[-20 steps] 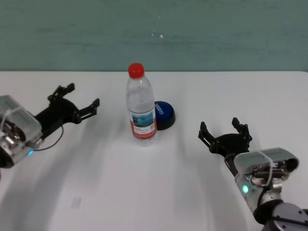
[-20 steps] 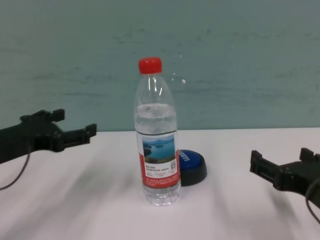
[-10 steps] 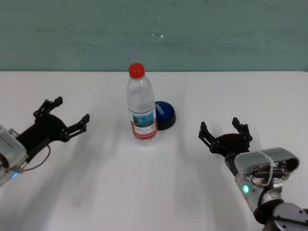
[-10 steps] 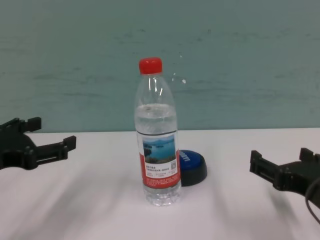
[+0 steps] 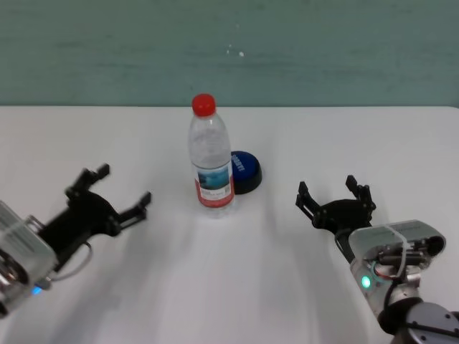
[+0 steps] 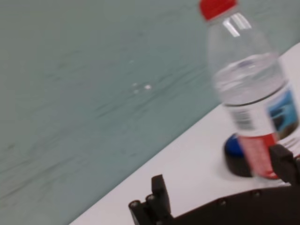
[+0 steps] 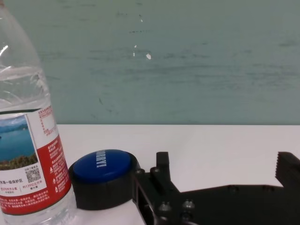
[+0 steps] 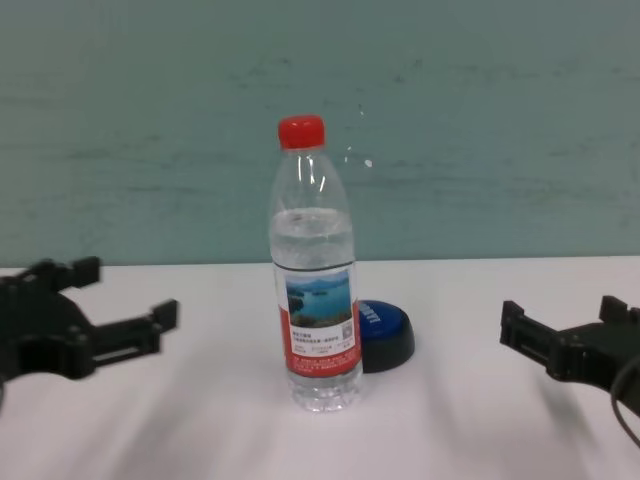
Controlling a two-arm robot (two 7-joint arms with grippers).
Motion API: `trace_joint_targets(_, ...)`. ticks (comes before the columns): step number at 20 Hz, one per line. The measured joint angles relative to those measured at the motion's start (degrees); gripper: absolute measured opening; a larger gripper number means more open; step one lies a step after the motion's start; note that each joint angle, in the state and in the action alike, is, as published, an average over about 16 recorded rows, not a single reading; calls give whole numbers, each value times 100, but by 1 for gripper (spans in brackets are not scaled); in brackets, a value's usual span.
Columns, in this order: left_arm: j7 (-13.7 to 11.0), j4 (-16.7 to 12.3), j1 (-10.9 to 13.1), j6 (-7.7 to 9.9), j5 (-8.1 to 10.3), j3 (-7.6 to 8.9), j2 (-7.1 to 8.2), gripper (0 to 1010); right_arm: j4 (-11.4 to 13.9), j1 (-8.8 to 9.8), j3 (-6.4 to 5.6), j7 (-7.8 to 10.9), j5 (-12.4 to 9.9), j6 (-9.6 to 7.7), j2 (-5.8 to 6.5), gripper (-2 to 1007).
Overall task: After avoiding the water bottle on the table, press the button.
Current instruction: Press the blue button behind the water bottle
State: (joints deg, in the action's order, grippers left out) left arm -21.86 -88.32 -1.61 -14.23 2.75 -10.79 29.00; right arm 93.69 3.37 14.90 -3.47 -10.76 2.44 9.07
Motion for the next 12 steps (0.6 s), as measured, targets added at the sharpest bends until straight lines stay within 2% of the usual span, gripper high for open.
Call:
trace_joint_targets(5, 45, -160, 102, 34, -134, -148, -151, 1000, 0, 0, 0, 0, 0, 0, 0, 1004)
trace_joint_targets(12, 162, -76, 8, 5, -319, -404, -441, 1000, 0, 0, 0, 0, 0, 0, 0, 1004)
